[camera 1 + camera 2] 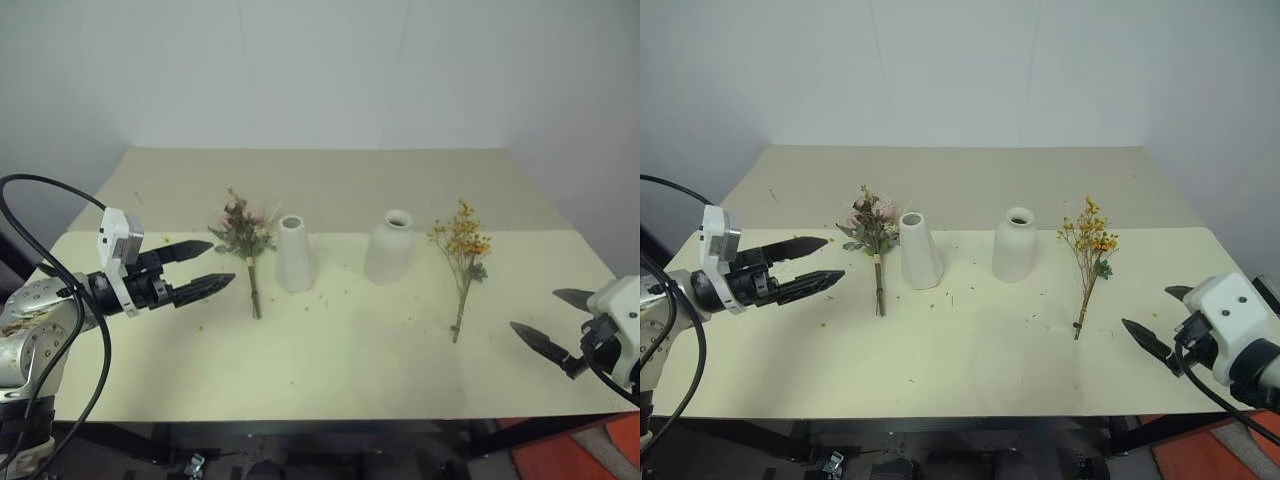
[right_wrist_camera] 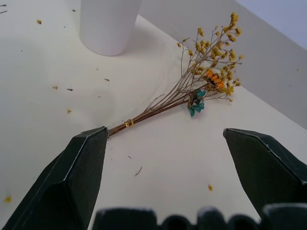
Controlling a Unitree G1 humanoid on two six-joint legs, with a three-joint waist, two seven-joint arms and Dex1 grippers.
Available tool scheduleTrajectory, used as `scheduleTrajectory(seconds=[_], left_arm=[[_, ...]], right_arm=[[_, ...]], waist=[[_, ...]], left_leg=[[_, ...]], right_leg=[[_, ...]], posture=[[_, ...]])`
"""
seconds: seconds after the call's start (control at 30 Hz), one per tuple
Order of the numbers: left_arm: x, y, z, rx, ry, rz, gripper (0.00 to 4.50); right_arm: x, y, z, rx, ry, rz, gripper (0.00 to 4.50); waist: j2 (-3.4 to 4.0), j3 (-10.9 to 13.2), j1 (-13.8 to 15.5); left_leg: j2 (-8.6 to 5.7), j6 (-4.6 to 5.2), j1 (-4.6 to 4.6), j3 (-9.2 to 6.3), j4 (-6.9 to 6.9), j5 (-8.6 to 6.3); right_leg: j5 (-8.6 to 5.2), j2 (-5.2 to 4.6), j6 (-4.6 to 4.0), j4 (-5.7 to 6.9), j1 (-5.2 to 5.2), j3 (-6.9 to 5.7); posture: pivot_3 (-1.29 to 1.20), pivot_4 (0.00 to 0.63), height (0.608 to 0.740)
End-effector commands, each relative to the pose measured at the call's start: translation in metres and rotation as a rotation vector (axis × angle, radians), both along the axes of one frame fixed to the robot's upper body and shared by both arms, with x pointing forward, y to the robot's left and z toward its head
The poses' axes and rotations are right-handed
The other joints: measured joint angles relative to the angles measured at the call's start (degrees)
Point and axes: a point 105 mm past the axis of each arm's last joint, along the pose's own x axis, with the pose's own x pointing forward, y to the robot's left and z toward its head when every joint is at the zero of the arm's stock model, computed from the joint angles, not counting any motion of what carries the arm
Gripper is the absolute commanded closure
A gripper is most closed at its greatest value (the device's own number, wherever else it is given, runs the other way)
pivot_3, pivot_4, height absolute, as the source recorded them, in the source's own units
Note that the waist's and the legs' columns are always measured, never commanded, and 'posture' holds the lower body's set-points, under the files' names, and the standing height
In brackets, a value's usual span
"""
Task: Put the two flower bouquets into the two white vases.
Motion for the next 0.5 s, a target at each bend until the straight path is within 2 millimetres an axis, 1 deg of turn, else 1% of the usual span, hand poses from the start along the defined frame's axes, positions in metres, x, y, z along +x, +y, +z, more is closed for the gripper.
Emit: scheduleTrajectory(seconds=[0.03, 0.37, 0.47, 0.5], left_arm=[[-0.001, -0.005, 0.009, 0.015, -0.038, -0.024, 0.01], [-0.004, -0.006, 0.005, 0.017, -0.019, -0.013, 0.01], [-0.001, -0.014, 0.009, 0.028, -0.023, -0.022, 0.01], [0.003, -0.018, 0.008, 0.064, -0.023, -0.017, 0.01]], right_arm=[[-0.001, 0.004, 0.011, -0.022, -0.021, 0.012, 0.0], [-0.002, 0.006, 0.007, 0.003, 0.02, -0.01, 0.0], [0.005, 0.004, 0.007, 0.042, 0.066, -0.056, 0.0], [0.009, 0.003, 0.007, 0.057, 0.09, -0.08, 0.0]], waist=[[0.0, 0.0, 0.0], [-0.01, 0.0, 0.0], [-0.02, 0.0, -0.1], [-0.03, 0.0, 0.0]], left_leg=[[0.0, 0.0, 0.0, 0.0, 0.0, 0.0], [0.0, 0.0, -0.01, 0.0, 0.0, 0.0], [0.0, 0.0, 0.0, 0.0, 0.0, 0.0], [-0.01, 0.0, 0.0, 0.0, 0.02, 0.0]], right_leg=[[0.0, 0.0, 0.0, 0.0, 0.0, 0.0], [0.0, 0.0, 0.0, 0.0, -0.01, 0.0], [0.0, 0.0, 0.0, 0.0, 0.0, 0.0], [0.01, -0.01, -0.01, 0.0, 0.0, 0.02]], posture=[[0.0, 0.15, 0.74], [0.0, 0.15, 0.74], [0.0, 0.15, 0.74], [0.0, 0.15, 0.74]])
